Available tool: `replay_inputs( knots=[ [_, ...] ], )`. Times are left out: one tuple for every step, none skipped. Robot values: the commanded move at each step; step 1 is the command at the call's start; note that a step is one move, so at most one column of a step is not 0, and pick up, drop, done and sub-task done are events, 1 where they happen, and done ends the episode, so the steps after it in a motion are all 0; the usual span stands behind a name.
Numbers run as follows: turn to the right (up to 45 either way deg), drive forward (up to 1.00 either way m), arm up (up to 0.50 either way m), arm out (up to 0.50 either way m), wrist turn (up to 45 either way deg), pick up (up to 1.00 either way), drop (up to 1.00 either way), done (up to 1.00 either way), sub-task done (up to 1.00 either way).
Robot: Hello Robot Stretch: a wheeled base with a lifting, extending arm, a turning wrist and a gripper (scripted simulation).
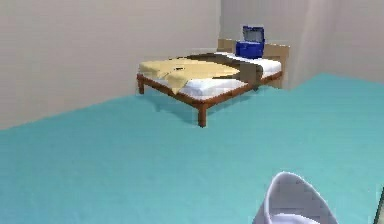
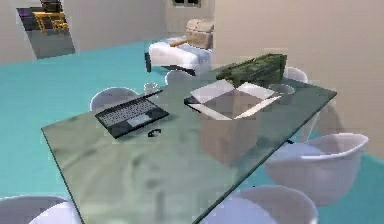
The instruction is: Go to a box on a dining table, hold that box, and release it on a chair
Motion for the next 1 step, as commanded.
replay_inputs(
  knots=[
    [-45.0, 0.0, 0.0, 0.0, 0.0, 0.0, 0.0, 0.0, 0.0]
  ],
)
